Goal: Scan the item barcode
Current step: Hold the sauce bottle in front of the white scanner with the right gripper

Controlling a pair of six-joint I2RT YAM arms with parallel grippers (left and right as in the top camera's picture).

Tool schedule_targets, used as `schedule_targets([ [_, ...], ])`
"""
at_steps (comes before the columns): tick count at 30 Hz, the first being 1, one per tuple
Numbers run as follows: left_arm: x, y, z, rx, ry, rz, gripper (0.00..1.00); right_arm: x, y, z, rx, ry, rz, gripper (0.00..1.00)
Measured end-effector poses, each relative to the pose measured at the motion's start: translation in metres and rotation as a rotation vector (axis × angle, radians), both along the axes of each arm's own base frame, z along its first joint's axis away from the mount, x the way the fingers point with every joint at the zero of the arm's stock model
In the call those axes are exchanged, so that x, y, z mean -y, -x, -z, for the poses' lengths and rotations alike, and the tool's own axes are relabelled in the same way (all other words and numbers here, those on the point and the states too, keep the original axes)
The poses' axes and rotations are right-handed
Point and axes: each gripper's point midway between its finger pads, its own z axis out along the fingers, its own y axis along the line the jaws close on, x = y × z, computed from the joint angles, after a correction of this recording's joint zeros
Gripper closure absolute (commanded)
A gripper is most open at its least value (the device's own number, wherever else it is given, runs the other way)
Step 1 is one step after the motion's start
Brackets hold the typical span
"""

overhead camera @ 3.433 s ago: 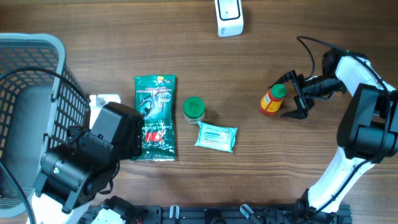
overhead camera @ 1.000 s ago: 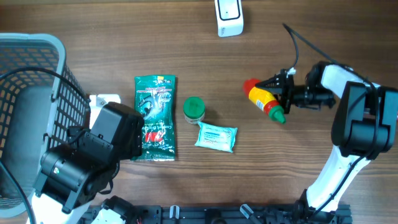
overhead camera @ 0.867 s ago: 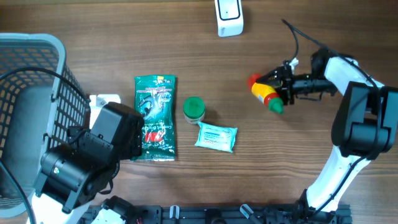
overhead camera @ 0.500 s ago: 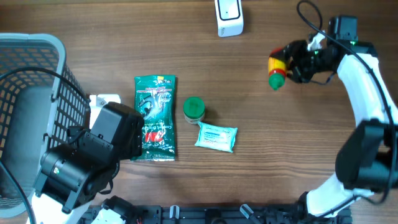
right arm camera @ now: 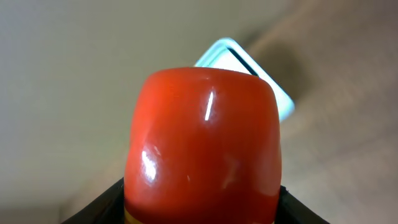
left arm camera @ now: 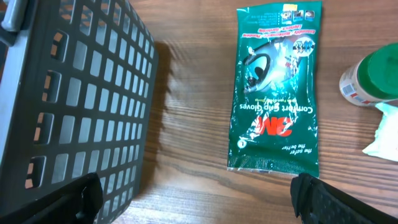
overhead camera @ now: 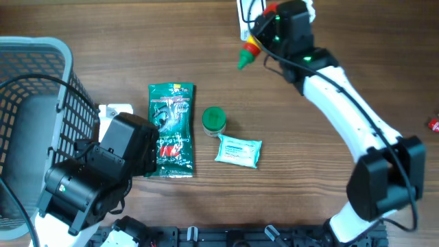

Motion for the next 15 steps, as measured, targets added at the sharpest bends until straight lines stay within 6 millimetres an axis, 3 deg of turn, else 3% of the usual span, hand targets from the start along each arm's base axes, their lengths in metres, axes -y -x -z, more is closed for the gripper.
schedule_targets([
  [2, 0.0, 0.0, 0.0, 0.0, 0.0, 0.0, 0.0, -0.001, -0.016, 0.006, 0.048, 0.005, 0.038, 0.71],
  [8, 0.0, 0.0, 0.0, 0.001, 0.001, 0.0, 0.0, -0.005, -0.064, 0.057, 0.08, 0.014, 0.1, 0.7],
  [15, 0.0, 0.0, 0.0, 0.0, 0.0, 0.0, 0.0, -0.015, -0.12, 0.069, 0.116, -0.009, 0.127, 0.69],
])
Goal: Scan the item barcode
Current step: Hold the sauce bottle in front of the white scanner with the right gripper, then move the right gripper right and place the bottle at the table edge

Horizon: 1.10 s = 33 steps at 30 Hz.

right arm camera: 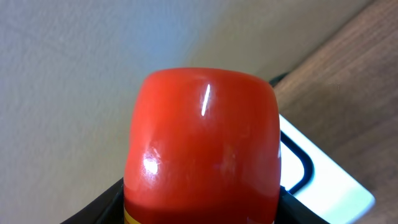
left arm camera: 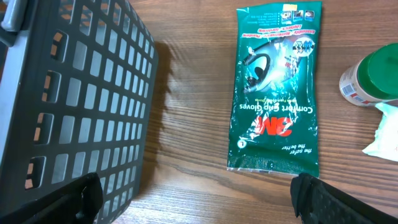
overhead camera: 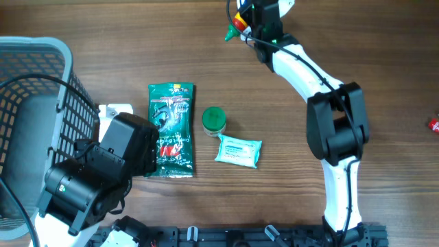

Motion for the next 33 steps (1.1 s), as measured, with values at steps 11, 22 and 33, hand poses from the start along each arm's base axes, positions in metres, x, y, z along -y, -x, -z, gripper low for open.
schedule_targets([
  [11, 0.0, 0.0, 0.0, 0.0, 0.0, 0.0, 0.0, 0.033, -0.008, 0.022, -0.096, 0.002, 0.068, 0.73],
  [22, 0.0, 0.0, 0.0, 0.0, 0.0, 0.0, 0.0, 0.179, 0.034, 0.021, -0.387, 0.089, 0.244, 0.72],
  [33, 0.0, 0.0, 0.0, 0.0, 0.0, 0.0, 0.0, 0.461, 0.161, 0.03, -0.694, 0.202, 0.639, 0.67],
])
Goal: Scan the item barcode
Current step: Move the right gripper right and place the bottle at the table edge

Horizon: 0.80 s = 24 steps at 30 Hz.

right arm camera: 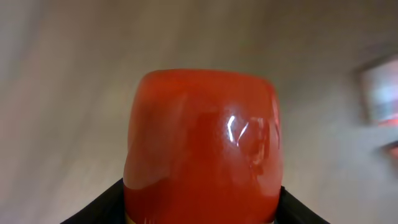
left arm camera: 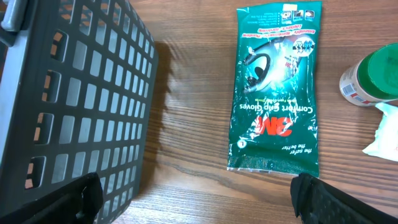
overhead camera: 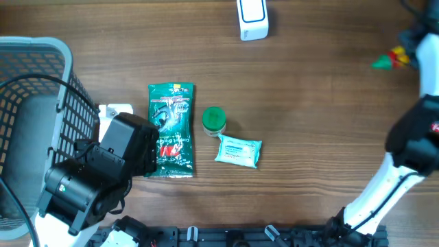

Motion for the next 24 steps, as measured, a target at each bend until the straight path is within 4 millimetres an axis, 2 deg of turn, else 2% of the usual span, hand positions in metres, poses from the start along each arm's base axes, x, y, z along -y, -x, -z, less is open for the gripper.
schedule_targets([
  [1, 0.0, 0.0, 0.0, 0.0, 0.0, 0.0, 0.0, 0.026, 0.023, 0.009, -0.04, 0.002, 0.04, 0.66],
  [4, 0.0, 0.0, 0.0, 0.0, 0.0, 0.0, 0.0, 0.061, 0.064, 0.029, -0.109, -0.009, 0.106, 0.61],
  [6, 0.0, 0.0, 0.0, 0.0, 0.0, 0.0, 0.0, 0.076, 0.087, 0.045, -0.143, -0.025, 0.141, 0.6],
  [8, 0.0, 0.0, 0.0, 0.0, 0.0, 0.0, 0.0, 0.082, 0.101, 0.056, -0.162, -0.041, 0.158, 0.57],
  [10, 0.0, 0.0, 0.0, 0.0, 0.0, 0.0, 0.0, 0.085, 0.113, 0.066, -0.175, -0.063, 0.172, 0.51],
  [13, 0.0, 0.0, 0.0, 0.0, 0.0, 0.0, 0.0, 0.086, 0.112, 0.067, -0.157, -0.073, 0.167, 0.21],
  [15, 0.0, 0.0, 0.0, 0.0, 0.0, 0.0, 0.0, 0.084, 0.109, 0.068, -0.161, -0.076, 0.141, 0.11],
  [16, 0.0, 0.0, 0.0, 0.0, 0.0, 0.0, 0.0, 0.083, 0.109, 0.067, -0.166, -0.078, 0.129, 0.02],
  [19, 0.0, 0.0, 0.0, 0.0, 0.0, 0.0, 0.0, 0.083, 0.106, 0.057, -0.183, -0.075, 0.085, 0.01],
  [22, 0.0, 0.0, 0.0, 0.0, 0.0, 0.0, 0.0, 0.084, 0.101, 0.035, -0.166, -0.062, 0.062, 0.01],
  [24, 0.0, 0.0, 0.0, 0.0, 0.0, 0.0, 0.0, 0.077, 0.097, 0.013, -0.115, -0.073, 0.037, 0.01],
])
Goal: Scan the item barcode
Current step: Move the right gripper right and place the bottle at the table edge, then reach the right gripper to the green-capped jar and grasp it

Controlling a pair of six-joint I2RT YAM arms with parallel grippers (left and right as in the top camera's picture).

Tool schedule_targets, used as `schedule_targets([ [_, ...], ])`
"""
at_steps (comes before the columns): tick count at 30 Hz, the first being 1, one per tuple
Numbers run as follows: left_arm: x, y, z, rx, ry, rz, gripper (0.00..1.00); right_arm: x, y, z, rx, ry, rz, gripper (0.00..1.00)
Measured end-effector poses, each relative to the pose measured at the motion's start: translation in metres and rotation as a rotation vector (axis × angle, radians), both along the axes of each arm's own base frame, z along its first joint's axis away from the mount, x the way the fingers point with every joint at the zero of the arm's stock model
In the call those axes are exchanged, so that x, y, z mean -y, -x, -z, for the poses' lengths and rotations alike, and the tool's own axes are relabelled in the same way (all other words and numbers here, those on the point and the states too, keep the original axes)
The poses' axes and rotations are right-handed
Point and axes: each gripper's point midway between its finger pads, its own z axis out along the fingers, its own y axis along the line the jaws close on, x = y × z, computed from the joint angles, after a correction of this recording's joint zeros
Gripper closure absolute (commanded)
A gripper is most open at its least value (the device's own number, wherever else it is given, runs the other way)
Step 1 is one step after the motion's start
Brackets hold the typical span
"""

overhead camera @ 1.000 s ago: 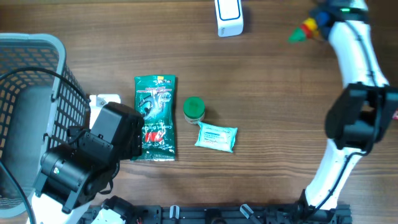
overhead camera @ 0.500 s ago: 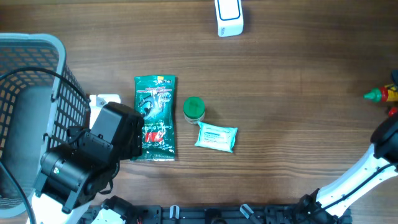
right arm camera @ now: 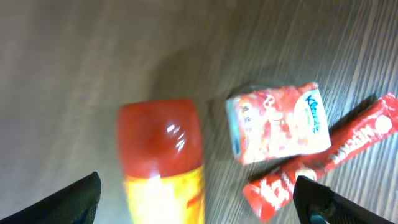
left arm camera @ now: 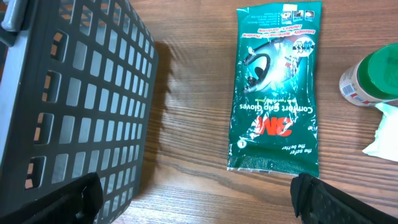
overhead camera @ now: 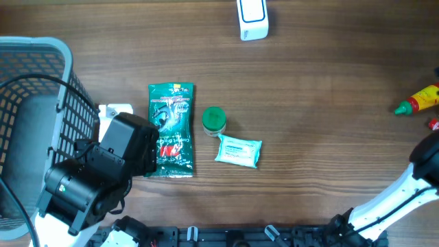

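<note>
The sauce bottle, with a red cap, a yellow body and a green tip, lies on the wood table at the far right edge. My right gripper stands open around it, its black fingertips wide apart at the bottom corners; it is outside the overhead frame. The white barcode scanner sits at the table's far edge. At the near left, my left gripper is open and empty, low over the table between the basket and a green pack.
A grey mesh basket fills the left side. Beside it lie a green 3M glove pack, a green-lidded jar and a pale wipes pack. A red tissue pack and a red snack bar lie right of the bottle.
My right gripper was shut on the bottle, held up at the far right. Now the jaws are open and the bottle lies on the table beside the red packets. The left arm is unchanged.
My right gripper held the bottle close to the white scanner at the table's far edge, then right at the scanner. Later it held the bottle far to the right. Now the bottle lies released at the right edge. The left arm stayed still throughout.
</note>
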Motion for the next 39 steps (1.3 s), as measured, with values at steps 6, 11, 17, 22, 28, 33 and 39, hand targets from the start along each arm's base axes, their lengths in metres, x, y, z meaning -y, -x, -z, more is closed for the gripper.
schedule_targets([
  [6, 0.0, 0.0, 0.0, 0.0, 0.0, 0.0, 0.0, -0.08, -0.029, -0.114, 0.285, -0.089, -0.209, 0.0],
  [11, 0.0, 0.0, 0.0, 0.0, 0.0, 0.0, 0.0, -0.221, -0.052, -0.158, 0.365, -0.281, -0.526, 0.01],
  [17, 0.0, 0.0, 0.0, 0.0, 0.0, 0.0, 0.0, -0.409, -0.041, -0.144, 0.224, -0.494, -0.913, 0.01],
  [22, 0.0, 0.0, 0.0, 0.0, 0.0, 0.0, 0.0, -0.529, 0.008, -0.111, 0.049, -0.633, -0.939, 0.0],
  [28, 0.0, 0.0, 0.0, 0.0, 0.0, 0.0, 0.0, -0.617, 0.07, -0.045, -0.123, -0.77, -0.636, 0.0],
  [33, 0.0, 0.0, 0.0, 0.0, 0.0, 0.0, 0.0, -0.654, 0.073, -0.015, -0.134, -0.814, -0.535, 0.01],
  [39, 0.0, 0.0, 0.0, 0.0, 0.0, 0.0, 0.0, -0.66, 0.069, 0.022, -0.188, -0.803, -0.453, 0.01],
])
